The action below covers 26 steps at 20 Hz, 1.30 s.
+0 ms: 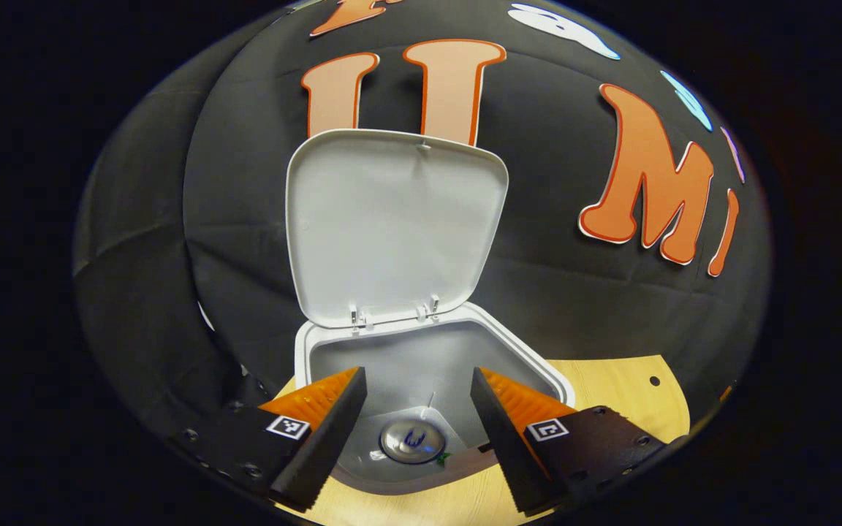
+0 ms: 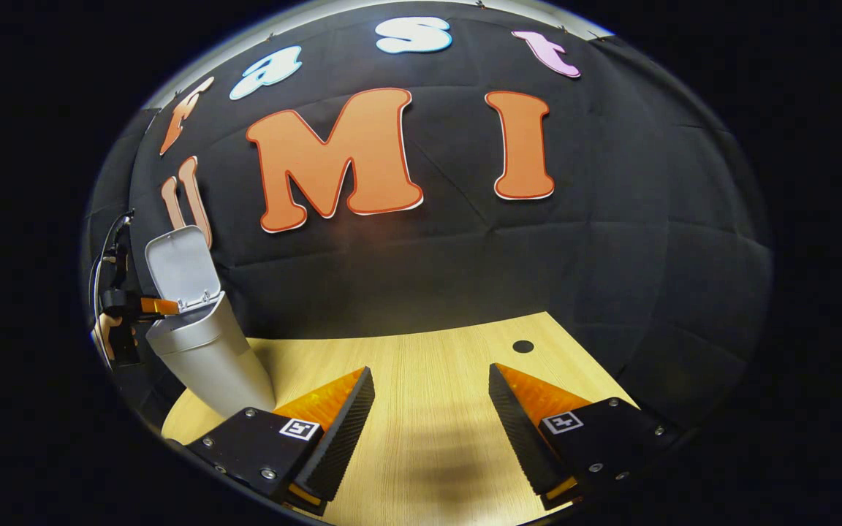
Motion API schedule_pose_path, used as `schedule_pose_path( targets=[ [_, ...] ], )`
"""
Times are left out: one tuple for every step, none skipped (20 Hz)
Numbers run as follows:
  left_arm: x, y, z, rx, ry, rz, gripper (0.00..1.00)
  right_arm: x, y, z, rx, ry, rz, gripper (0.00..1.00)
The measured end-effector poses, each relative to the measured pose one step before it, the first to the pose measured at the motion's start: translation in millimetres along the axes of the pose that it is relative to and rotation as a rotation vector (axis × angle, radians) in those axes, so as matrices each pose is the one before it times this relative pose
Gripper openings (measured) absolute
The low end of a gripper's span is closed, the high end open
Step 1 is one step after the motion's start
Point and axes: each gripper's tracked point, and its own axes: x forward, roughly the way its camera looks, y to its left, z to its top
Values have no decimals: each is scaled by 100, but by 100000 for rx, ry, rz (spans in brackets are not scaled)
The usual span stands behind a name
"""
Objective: Press the lid of the desktop garbage bin to open it, pick up the crumpled paper on the desktop and throw it into the bin, then pick up the pop can on the desktop and drop it into the bin, and finally close the garbage bin lid.
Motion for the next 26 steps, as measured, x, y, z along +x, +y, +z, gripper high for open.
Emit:
schedule_pose_path(
  targets=[
    [-888,-267,117,-1169,-1207,-985,94,34,5,-157,728,374,150,94],
    [-669,-230,266,-1588,-1582,-669,96,79,150,-56,598,289,151,94],
    [-660,-204,54,-1102,-1734,-609,96,-83,92,-162,331,185,295,94],
    [-713,-158,251,-1006,-1224,-472,95,47,101,-146,162,288,283,94],
    [-712,-122,224,-1108,-1385,-400,95,-92,285,15,67,158,492,94],
    [-789,-74,622,-957,-2048,-186,95,-70,249,50,0,-141,518,94],
    [-571,12,640,-350,-2375,145,95,-83,159,-57,-88,-44,586,94],
    [-616,109,989,541,-2964,423,95,-52,215,1,-180,-6,459,95],
    [-641,49,813,1279,-2161,-33,94,-98,247,-3,-317,65,603,95],
    [-586,-47,759,1547,-1161,-178,95,-60,256,0,-431,63,578,94],
    [-398,-90,836,1410,-1211,-175,94,-22,235,11,-456,-13,612,94],
    [-183,-62,850,939,-571,-449,94,15,278,45,-278,-40,611,94],
    [-252,-58,678,-212,-582,-542,94,-102,217,40,-67,-187,817,94],
    [-116,-75,811,-1590,-454,-865,94,38,247,123,88,-192,747,94],
    [-59,22,790,-2161,-122,-443,94,26,297,120,103,-50,750,94],
    [89,216,1052,-1840,-726,-361,94,-56,201,135,66,-117,857,94],
    [65,455,1162,-567,-972,251,94,40,207,165,-93,-313,328,94],
    [88,384,1192,1648,-749,419,94,47,92,86,-182,-347,326,94],
    [264,495,1150,3020,-515,873,94,8,160,185,-60,-211,341,94],
    [395,352,1170,2942,-550,553,94,28,186,58,149,10,433,94],
    [285,155,1200,2007,-55,242,94,17,121,59,296,-42,599,94],
    [356,101,1152,960,213,-576,92,69,212,38,227,53,443,94],
    [622,-108,940,-295,-163,-555,94,35,174,7,25,-53,490,94],
    [790,54,1047,-1079,-22,-492,94,100,163,32,-171,21,274,94],
    [798,96,1057,-963,46,-461,94,-50,142,92,-206,6,354,94],
    [829,352,1018,-361,39,876,94,43,88,99,-179,-22,231,94]
  ],
)
